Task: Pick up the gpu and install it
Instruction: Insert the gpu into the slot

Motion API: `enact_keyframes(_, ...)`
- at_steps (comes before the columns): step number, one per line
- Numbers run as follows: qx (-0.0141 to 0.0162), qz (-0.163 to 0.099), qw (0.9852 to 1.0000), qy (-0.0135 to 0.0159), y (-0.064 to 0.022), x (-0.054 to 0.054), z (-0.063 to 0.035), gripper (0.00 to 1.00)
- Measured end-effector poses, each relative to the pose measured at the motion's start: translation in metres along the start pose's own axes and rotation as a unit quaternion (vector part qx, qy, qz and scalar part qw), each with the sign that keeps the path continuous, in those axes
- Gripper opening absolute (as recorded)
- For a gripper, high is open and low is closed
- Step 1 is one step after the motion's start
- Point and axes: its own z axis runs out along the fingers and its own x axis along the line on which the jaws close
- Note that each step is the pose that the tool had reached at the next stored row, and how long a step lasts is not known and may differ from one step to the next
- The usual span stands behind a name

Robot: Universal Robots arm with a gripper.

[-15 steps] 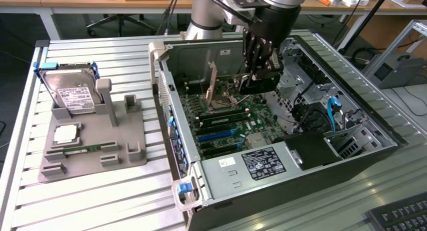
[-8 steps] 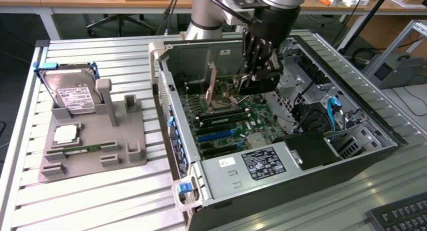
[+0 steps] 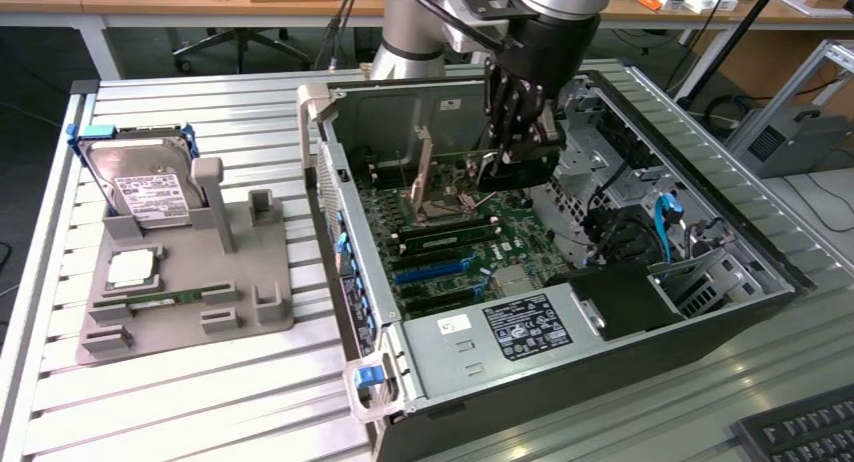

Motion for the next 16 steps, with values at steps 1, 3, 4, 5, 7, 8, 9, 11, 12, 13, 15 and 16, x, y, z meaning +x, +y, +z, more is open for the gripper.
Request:
enact_keyframes(1, 0.0000, 0.000, 1.0000, 0.0000, 0.0001, 0.0001, 0.0001, 0.27)
enact_keyframes(3, 0.0000, 0.000, 1.0000, 0.0000, 0.0006, 0.0004, 0.0007, 0.27)
enact_keyframes(4, 0.0000, 0.000, 1.0000, 0.0000, 0.0007, 0.0004, 0.0011, 0.27)
enact_keyframes(5, 0.0000, 0.000, 1.0000, 0.0000, 0.0009, 0.0005, 0.0015, 0.27)
enact_keyframes(7, 0.0000, 0.000, 1.0000, 0.0000, 0.0013, 0.0006, 0.0023, 0.27)
enact_keyframes(8, 0.0000, 0.000, 1.0000, 0.0000, 0.0015, 0.0007, 0.0026, 0.27)
enact_keyframes(9, 0.0000, 0.000, 1.0000, 0.0000, 0.0016, 0.0007, 0.0028, 0.27)
enact_keyframes(11, 0.0000, 0.000, 1.0000, 0.0000, 0.0018, 0.0009, 0.0032, 0.27)
enact_keyframes(12, 0.0000, 0.000, 1.0000, 0.0000, 0.0019, 0.0009, 0.0034, 0.27)
enact_keyframes(13, 0.0000, 0.000, 1.0000, 0.0000, 0.0020, 0.0010, 0.0036, 0.27)
enact_keyframes(15, 0.0000, 0.000, 1.0000, 0.0000, 0.0021, 0.0011, 0.0039, 0.27)
enact_keyframes(16, 0.0000, 0.000, 1.0000, 0.0000, 0.0022, 0.0011, 0.0041, 0.27)
